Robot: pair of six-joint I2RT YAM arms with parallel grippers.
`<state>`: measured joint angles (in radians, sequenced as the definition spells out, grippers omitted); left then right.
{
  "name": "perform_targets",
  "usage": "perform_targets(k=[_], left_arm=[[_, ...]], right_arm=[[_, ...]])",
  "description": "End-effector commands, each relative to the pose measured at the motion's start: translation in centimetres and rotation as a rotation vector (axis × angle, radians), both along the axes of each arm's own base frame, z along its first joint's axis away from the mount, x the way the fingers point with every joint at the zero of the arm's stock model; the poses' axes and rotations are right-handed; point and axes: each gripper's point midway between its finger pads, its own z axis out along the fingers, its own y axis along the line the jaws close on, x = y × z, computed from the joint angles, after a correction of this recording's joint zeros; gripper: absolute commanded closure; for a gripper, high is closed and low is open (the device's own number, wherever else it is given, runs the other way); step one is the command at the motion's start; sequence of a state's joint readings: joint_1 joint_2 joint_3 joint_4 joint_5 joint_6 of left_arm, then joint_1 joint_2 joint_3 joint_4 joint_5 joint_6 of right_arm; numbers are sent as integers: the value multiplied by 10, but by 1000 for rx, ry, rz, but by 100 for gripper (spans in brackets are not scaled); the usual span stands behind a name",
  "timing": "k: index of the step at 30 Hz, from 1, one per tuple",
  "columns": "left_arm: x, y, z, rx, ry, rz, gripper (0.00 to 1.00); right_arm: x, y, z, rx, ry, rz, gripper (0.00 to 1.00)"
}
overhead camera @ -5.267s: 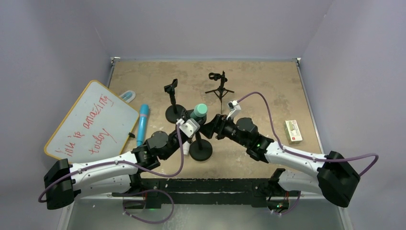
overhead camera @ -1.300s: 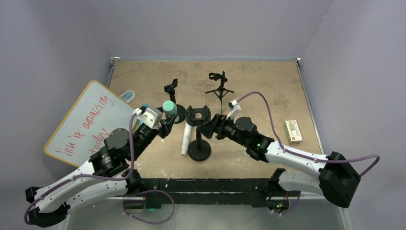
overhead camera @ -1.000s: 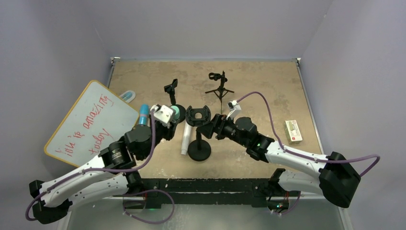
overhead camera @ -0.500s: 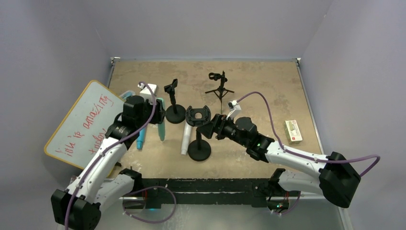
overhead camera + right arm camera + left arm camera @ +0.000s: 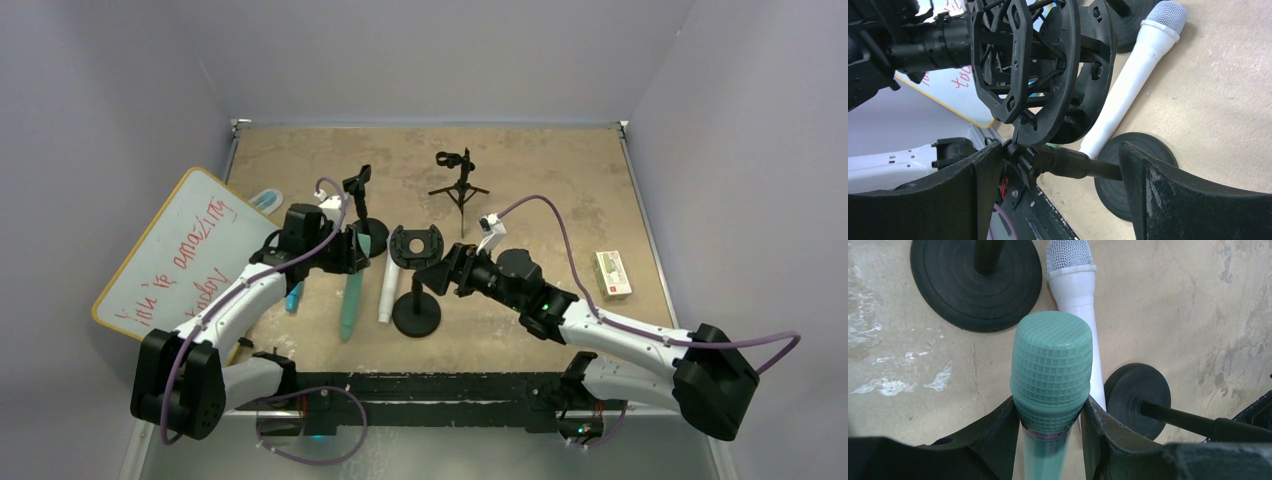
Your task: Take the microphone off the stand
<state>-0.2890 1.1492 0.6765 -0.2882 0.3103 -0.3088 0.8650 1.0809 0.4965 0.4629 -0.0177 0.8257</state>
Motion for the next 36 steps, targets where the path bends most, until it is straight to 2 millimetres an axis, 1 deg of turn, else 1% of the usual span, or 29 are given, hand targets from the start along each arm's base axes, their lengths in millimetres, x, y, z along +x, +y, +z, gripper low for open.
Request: perform_targets(k=[1,4,8,10,13,16,19,24,26,30,33,35,36], left_arm=[[9,-13,4,-73,-5,-8,100],[10,-14,-3,-99,0,18,100],[10,-13,-19,-123,2,63,99],[9,-12,-29,-129,12,78,91],[10,-12,-38,-136,14,93,82],[9,-10,-46,-128,23,110,75],[9,-10,-48,-129,24,115,68],[10,-11,-46,-136,18,112,63],[10,-11,-42,-139,14,110,60],[13,-11,-22,-153,-35,115,53],[16,-10,-2,-158,-82,115,46],[20,-10,12,-163,-116,111,44],[18,-9,14,-158,-107,111,44]], right_arm=[[-5,-17,-37,-122,35,-10,15],[-5,-16,-31,-114,26,-9,15],[-5,-17,-26,-107,16,-9,15],[-6,-18,-22,-101,10,-8,15],[-8,-20,-19,-94,4,-10,15],[-8,-22,-16,-87,0,-18,14],[-8,-24,-16,-86,1,-24,14],[-8,-25,-17,-87,2,-29,14],[-8,-25,-16,-87,2,-29,14],[-8,-26,-11,-80,-9,-31,14],[-9,-27,-5,-71,-24,-29,14],[-10,-26,0,-61,-39,-20,14],[-11,-26,4,-53,-50,-13,14]])
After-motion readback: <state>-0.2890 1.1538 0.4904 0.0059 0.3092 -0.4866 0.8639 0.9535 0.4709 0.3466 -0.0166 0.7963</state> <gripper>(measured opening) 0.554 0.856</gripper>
